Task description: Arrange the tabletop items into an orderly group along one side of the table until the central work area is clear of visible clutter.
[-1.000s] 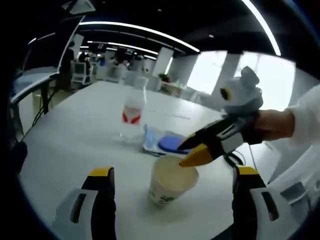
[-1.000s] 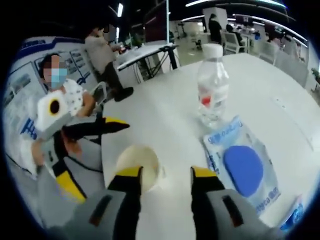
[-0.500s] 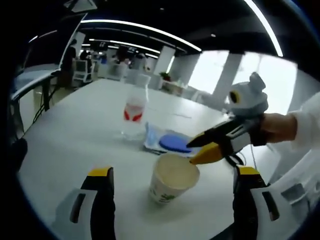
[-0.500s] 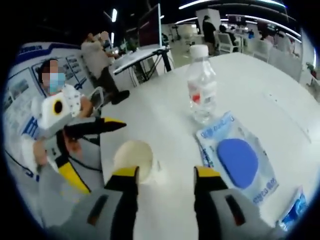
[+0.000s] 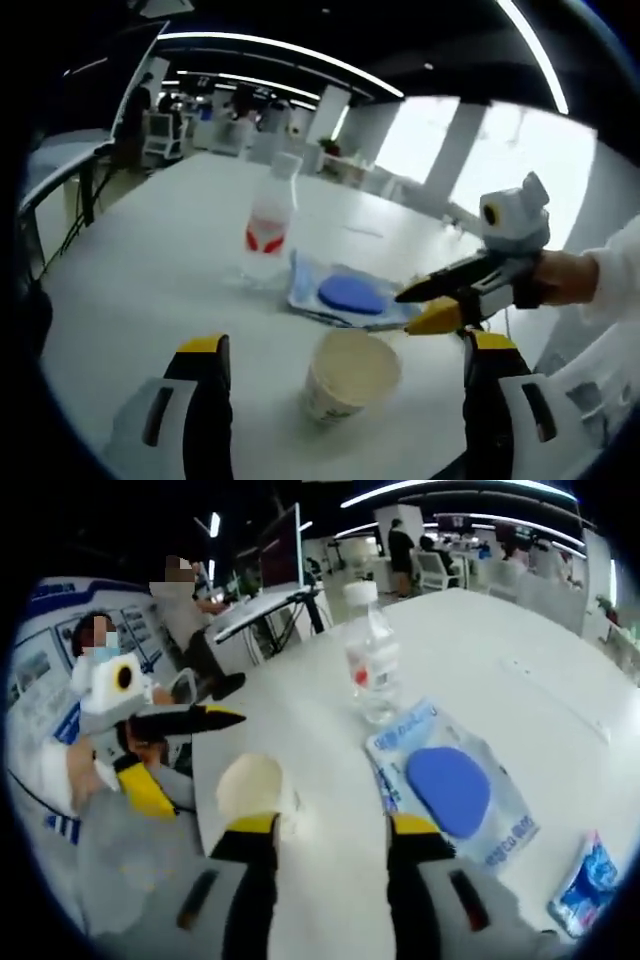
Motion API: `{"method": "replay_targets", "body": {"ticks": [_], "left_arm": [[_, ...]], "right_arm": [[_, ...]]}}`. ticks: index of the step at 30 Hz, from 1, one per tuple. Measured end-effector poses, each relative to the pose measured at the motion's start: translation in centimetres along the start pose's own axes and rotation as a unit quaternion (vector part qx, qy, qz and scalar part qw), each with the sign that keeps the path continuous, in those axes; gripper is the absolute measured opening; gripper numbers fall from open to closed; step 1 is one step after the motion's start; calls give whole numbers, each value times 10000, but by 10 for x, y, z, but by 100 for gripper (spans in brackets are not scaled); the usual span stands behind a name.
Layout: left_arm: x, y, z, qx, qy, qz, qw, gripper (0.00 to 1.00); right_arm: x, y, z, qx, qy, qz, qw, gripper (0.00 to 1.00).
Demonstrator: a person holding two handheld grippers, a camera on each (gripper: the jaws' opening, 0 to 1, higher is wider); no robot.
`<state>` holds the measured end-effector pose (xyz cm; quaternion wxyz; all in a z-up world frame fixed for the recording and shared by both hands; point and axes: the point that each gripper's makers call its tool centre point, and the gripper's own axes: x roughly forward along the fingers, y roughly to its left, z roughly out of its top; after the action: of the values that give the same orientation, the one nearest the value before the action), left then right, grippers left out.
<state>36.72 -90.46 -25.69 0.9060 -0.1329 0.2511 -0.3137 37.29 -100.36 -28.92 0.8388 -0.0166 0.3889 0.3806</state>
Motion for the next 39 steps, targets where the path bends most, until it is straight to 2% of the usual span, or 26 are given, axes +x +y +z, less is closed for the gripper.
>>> {"method": "replay_targets", "body": {"ticks": [2, 12, 21, 28, 32, 39], "left_arm": [[6, -3, 5, 38, 24, -44, 10000, 94], [24, -4, 9, 277, 320, -219, 9989, 94], [33, 0, 13, 414, 553, -239, 9973, 94], [41, -1, 18, 390, 589, -278, 9971, 94], [45, -4, 18, 406, 647, -321, 9966, 94], [51, -5, 18, 448, 750, -348, 9956, 94]], "right_arm": [[-3, -4, -1, 54, -42, -43, 10000, 40], [-26, -23, -7, 297, -231, -298, 9988, 40], [-49, -43, -22, 611, -378, -589, 9957, 41], [-67, -55, -37, 923, -477, -828, 9911, 40], [-71, -57, -43, 1031, -475, -892, 9895, 40], [-72, -58, -39, 1099, -560, -912, 9882, 40]]}}
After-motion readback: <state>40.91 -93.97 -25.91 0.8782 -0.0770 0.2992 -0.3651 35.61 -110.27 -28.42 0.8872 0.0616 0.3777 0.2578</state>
